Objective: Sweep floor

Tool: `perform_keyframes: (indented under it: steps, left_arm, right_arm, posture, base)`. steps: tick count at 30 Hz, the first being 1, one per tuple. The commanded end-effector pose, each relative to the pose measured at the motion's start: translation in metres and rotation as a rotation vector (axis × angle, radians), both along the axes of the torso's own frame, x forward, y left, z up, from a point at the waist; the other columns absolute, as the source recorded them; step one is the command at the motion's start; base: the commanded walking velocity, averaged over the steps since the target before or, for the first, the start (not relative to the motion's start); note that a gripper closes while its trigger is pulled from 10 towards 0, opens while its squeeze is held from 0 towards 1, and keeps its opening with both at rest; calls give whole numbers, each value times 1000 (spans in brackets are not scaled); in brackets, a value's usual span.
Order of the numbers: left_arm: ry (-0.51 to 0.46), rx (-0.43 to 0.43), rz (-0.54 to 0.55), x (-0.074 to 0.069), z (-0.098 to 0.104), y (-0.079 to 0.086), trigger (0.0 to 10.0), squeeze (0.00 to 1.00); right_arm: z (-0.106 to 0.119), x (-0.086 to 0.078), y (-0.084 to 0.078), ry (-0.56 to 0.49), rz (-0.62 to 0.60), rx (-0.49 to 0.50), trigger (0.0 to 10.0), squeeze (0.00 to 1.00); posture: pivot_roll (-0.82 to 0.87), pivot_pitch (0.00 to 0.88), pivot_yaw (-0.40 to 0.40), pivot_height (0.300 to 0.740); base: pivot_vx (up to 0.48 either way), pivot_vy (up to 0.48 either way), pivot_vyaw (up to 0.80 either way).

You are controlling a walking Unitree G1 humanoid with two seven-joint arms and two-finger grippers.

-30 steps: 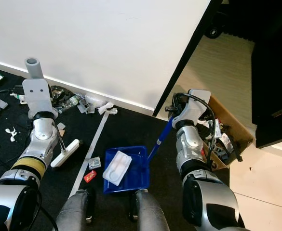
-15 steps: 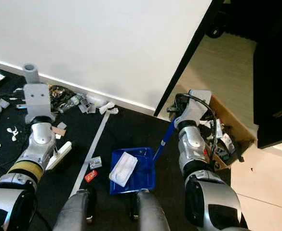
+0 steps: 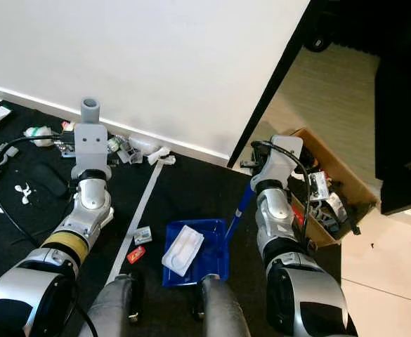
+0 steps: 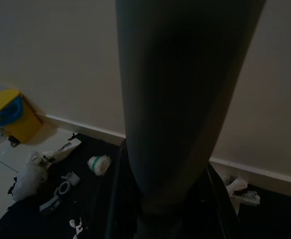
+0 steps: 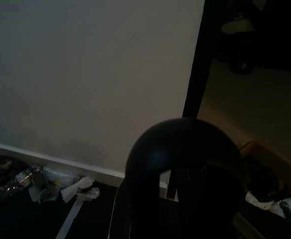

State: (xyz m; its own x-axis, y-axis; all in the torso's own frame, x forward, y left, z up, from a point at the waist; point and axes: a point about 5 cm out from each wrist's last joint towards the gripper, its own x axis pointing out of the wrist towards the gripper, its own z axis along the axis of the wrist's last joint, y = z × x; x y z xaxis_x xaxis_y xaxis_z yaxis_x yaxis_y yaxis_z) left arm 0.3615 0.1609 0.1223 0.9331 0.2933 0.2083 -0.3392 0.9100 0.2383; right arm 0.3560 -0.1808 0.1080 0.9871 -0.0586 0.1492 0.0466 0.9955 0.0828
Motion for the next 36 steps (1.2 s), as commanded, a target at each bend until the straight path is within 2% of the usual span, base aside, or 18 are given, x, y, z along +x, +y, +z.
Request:
perform_keyframes:
  steps: [1, 9, 13, 14, 15, 17, 19, 23, 24, 26, 28, 31, 36]
  left_arm:
    - [43, -19, 10, -4, -11, -1, 10000, 0]
    - [46, -49, 42, -5, -12, 3, 10000, 0]
    - [63, -90, 44, -4, -15, -9, 10000, 0]
    - [81, -143, 48, -3, -14, -20, 10000, 0]
    - [81, -143, 48, -3, -14, -20, 10000, 0]
    - [95, -211, 30, 0, -12, -38, 10000, 0]
    - [99, -289, -20, 1, -6, -66, 10000, 0]
    - [100, -322, -46, 1, -3, -80, 10000, 0]
    - [101, -358, -66, 1, 2, -92, 10000, 0]
    - [104, -396, -86, 1, 6, -105, 10000, 0]
    - [115, -490, -89, 2, 15, -121, 10000, 0]
    - [128, -572, -87, 3, 24, -133, 10000, 0]
    - [134, -635, -105, 5, 35, -142, 10000, 0]
  right_arm:
    - [-8, -5, 2, 17, -6, 16, 10000, 0]
    - [-4, -1, 10, 8, 3, 32, 10000, 0]
    - [-2, 0, 13, 4, 15, 30, 10000, 0]
    - [-2, 0, 13, 5, 22, 25, 10000, 0]
    - [-2, 0, 13, 5, 22, 25, 10000, 0]
    - [-3, 0, 14, 7, 30, 20, 10000, 0]
    - [-3, 0, 16, 9, 41, 14, 10000, 0]
    - [-3, 0, 17, 10, 47, 10, 10000, 0]
    - [-4, 0, 19, 11, 55, 7, 10000, 0]
    - [-5, -1, 21, 13, 62, 3, 10000, 0]
    - [-7, -2, 23, 15, 67, 3, 10000, 0]
    - [-8, -3, 24, 18, 69, 4, 10000, 0]
    - [-8, -3, 24, 23, 70, 3, 10000, 0]
  posture:
    - [36, 339, -47, 740]
    - [41, 355, -54, 740]
    - [39, 354, -63, 740]
    - [39, 354, -68, 740]
    - [39, 354, -68, 740]
    - [38, 353, -70, 740]
    - [33, 354, -72, 740]
    - [33, 354, -72, 740]
    - [29, 355, -71, 740]
    - [29, 355, -71, 740]
    - [27, 353, -70, 740]
    - [28, 351, -71, 740]
    - [30, 347, -73, 740]
  base:
    - [0, 0, 0]
    - [0, 0, 0]
    - [0, 0, 0]
    - [0, 0, 0]
    - [0, 0, 0]
    - [0, 0, 0]
    - [0, 0, 0]
    - [0, 0, 0]
    - [0, 0, 0]
    - [0, 0, 0]
    - [0, 0, 0]
    - [0, 0, 0]
    - [0, 0, 0]
